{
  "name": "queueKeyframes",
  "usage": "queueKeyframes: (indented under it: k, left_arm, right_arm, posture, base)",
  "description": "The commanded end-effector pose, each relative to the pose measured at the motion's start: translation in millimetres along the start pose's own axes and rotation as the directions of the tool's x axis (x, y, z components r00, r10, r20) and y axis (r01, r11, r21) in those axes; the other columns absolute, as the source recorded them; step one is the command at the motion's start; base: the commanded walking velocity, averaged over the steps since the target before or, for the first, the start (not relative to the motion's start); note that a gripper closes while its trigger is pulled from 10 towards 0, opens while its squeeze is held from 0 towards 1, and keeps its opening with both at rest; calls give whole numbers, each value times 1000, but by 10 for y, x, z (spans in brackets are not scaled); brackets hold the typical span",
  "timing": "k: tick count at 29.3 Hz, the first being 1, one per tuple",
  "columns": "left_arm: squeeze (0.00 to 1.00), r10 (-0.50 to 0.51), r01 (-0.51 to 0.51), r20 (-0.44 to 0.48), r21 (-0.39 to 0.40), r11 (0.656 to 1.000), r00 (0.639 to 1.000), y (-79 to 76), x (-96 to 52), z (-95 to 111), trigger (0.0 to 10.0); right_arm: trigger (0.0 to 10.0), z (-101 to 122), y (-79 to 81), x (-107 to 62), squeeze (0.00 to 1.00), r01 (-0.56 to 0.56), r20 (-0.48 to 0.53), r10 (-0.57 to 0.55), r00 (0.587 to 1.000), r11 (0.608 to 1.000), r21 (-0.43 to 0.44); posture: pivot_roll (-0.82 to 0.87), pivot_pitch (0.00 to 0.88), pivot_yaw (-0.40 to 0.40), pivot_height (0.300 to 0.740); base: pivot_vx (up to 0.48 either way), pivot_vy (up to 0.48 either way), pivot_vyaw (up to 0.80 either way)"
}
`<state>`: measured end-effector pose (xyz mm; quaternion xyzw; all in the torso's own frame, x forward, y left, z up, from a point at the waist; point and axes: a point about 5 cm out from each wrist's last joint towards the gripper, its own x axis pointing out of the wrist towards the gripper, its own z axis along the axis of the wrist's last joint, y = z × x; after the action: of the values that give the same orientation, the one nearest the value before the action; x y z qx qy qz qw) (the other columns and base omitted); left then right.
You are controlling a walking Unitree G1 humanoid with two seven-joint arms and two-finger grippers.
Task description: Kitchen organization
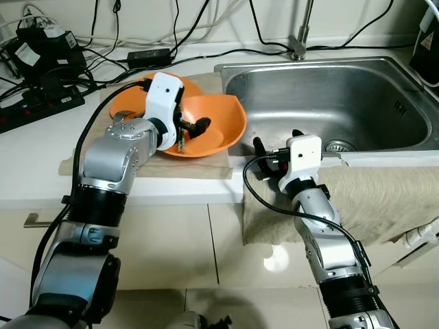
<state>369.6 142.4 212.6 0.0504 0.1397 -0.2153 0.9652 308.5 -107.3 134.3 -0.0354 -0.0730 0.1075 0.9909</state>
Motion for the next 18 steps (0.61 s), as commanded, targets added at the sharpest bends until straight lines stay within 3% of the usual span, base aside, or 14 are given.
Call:
queueKeyframes:
  k: [1,8,18]
  left_arm:
    - [0,27,-28,21,3,1000,999,40,-1,75,10000]
    - [0,20,-25,-86,-64,998,996,37,59,-98,10000]
    - [0,-15,5,-125,-77,997,992,-5,92,-178,10000]
  right_arm:
    - [10000,-76,17,-41,0,-10,-37,10,999,1000,-4]
    - [10000,-90,11,-41,0,-14,-47,14,999,1000,-7]
    - [10000,-107,26,-44,0,-17,-53,17,998,1000,-7]
  posture:
    - [78,0,71,740]
    - [75,0,69,740]
    - [79,0,74,740]
  base:
    - [0,0,0]
    - [0,0,0]
    - [0,0,0]
